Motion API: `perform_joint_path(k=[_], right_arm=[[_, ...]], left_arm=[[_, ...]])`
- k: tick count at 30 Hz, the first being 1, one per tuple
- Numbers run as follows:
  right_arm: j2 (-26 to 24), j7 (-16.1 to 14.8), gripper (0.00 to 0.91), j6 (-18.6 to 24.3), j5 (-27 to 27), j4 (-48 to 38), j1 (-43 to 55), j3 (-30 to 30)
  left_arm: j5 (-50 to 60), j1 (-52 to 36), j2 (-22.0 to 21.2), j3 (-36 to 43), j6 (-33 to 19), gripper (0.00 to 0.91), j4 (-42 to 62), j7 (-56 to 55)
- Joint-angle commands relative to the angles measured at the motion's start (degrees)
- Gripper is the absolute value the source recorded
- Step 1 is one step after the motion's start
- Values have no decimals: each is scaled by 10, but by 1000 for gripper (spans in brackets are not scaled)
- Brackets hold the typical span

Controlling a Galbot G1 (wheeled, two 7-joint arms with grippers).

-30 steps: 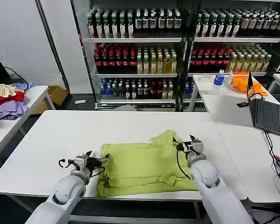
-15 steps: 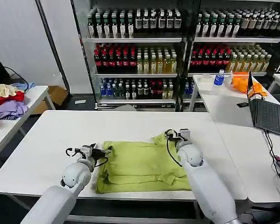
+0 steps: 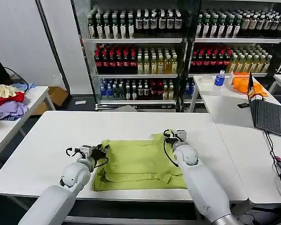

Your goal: Fold and organize the clothes.

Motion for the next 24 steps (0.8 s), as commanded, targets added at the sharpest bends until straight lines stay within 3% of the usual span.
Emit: perform_joint_path(k=[1,14,24], right_arm=[[4,0,0,-1,7,-2,-1,-3],[-35,-8,0,38,-5,105,-51,11],[-81,-9,0,36,-4,224,-111,41]], left_arm=[[-6,0,0,2,-1,20,-2,2],[-26,30,17,-22,-18,20,-69,4],[-32,83,38,-53,-24,20,-131,8]])
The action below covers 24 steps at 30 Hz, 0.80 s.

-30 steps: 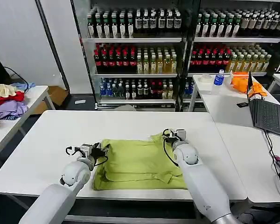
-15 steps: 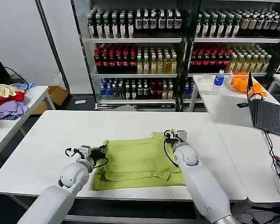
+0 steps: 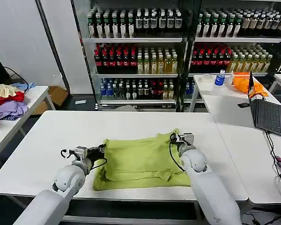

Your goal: Fold and organize the clothes.

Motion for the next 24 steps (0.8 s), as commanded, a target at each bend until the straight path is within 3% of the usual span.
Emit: perform_joint_path(k=[1,15,24], right_arm=[[-26,0,0,5,0,90,-43,14],[-60,-5,0,-3,-22,280,-242,94],[-59,-4,0,-5,-31,336,-343,141]], left_arm=[[-4,40,8,-17,-4,20,-50,0],[16,153,28,-53,-13,20,-135,-1],[42,186,30,-61,-16,20,-149,-2]])
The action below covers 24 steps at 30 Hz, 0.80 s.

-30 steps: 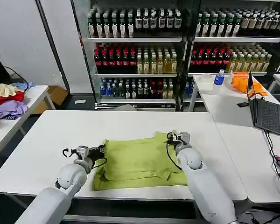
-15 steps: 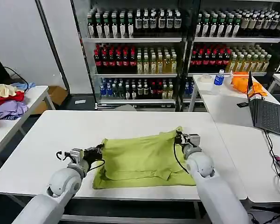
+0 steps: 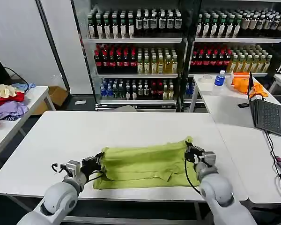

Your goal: Fold and organize the clothes.

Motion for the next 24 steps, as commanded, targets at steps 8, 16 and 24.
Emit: perform_joint_path(k=[8,16,24], right_arm=[[5,5,0,-2,-9,65,-117,34],[23,7,907,-12,-44,21,-86,5],[22,2,907,15,-90,52,-104,5]], left_arm=[[58,79,-4,-12,-12,20,-27,2],[82,89,-21,-15,-7,907,-26,6],[82,104,-36,-36,-14,907,-50,-10]])
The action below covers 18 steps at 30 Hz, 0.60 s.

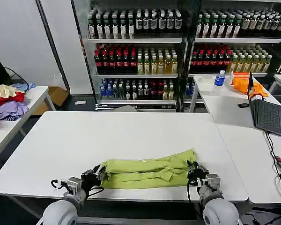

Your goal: Fold and organize the clothes.

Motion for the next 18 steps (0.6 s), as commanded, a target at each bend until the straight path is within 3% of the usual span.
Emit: perform_joint_path(k=[1,10,18], right_arm=[[3,-2,907,12,-35,27,-22,1],[3,1,907,23,-40,83,-85,47],[14,5,907,27,-43,78,-92,48]], left_arm=[[10,21,-12,-17,-2,907,-22,-13],[-52,35,-62,-27,6,907,-32,-45],[-101,5,-111,-11,5,907,6,-58]])
